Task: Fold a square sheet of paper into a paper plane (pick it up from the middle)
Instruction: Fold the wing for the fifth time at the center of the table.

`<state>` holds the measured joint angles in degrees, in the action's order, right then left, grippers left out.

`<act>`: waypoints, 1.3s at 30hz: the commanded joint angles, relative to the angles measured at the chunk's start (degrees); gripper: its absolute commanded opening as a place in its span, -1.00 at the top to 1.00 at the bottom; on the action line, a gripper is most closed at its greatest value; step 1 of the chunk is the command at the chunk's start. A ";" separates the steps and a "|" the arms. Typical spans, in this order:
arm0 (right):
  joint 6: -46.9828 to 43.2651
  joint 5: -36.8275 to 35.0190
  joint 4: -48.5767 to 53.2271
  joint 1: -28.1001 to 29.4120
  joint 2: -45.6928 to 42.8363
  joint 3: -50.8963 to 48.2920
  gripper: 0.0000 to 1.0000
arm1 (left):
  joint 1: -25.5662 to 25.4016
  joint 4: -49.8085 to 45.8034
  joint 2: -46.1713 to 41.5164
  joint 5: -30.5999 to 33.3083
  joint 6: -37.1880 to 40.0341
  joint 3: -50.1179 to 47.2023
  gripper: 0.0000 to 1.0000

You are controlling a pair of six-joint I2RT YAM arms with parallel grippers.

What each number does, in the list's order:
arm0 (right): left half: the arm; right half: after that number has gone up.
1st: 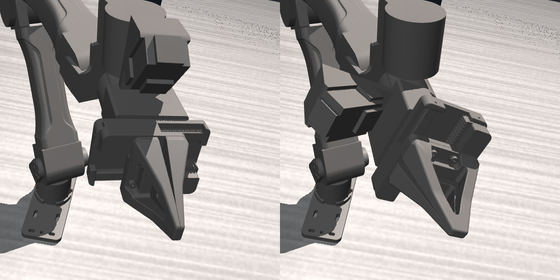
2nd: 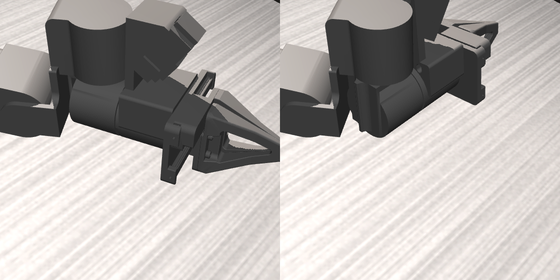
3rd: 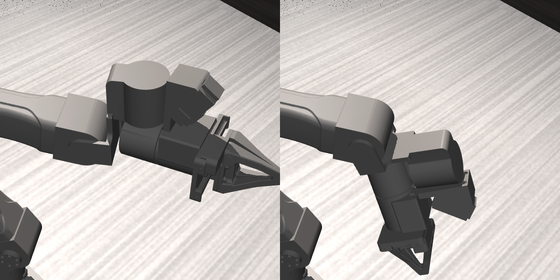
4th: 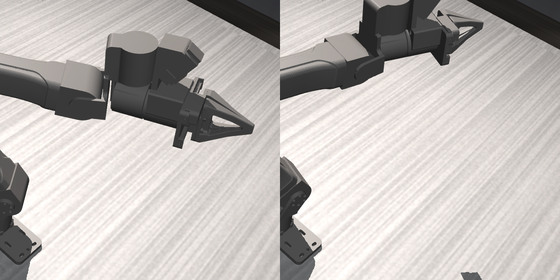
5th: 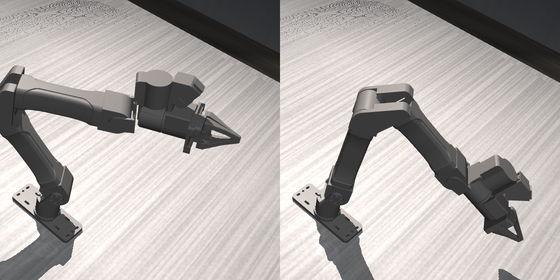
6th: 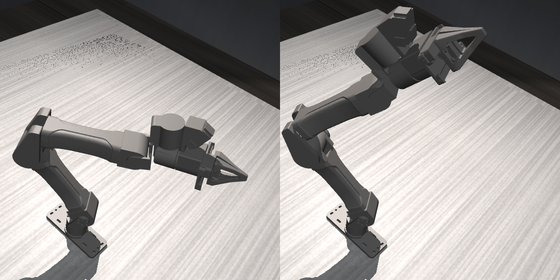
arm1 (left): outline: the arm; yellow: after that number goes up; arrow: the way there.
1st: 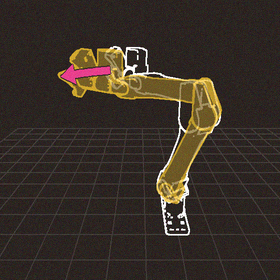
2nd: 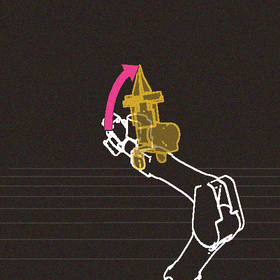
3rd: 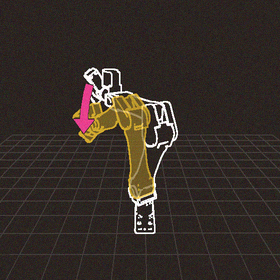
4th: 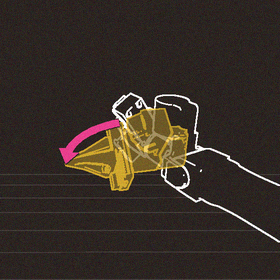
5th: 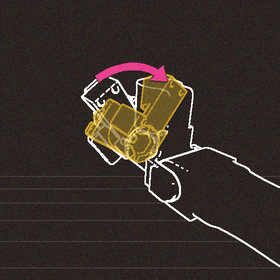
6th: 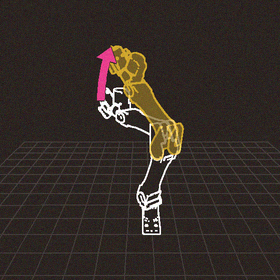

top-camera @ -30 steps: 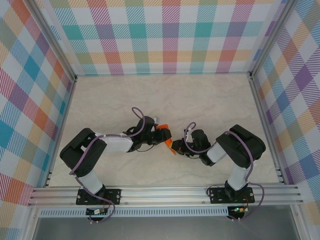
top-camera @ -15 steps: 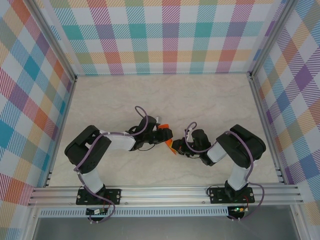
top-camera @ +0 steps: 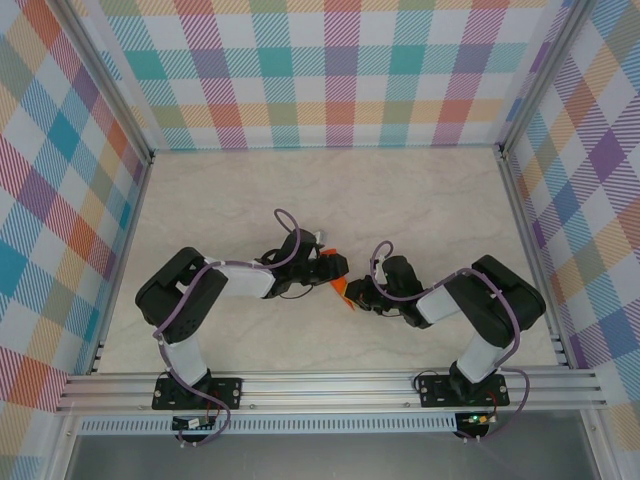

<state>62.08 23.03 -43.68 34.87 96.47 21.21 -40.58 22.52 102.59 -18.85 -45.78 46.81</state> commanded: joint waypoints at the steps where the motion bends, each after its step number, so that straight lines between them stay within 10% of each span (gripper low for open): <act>1: -1.64 -1.32 5.42 -0.33 -0.63 0.72 0.86 | 0.27 -0.86 -0.48 -0.10 0.88 0.71 0.05; 16: 5.44 3.01 -1.80 -0.78 -0.22 0.89 0.92 | 0.24 -2.75 -13.07 2.16 1.00 -6.13 -0.04; 39: 9.27 4.49 -4.46 -1.65 2.66 1.02 0.91 | 0.25 6.35 -1.29 -1.31 1.46 -1.26 -0.03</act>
<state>71.16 26.28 -46.72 33.67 98.24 21.78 -40.58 26.46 100.36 -19.94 -45.28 43.79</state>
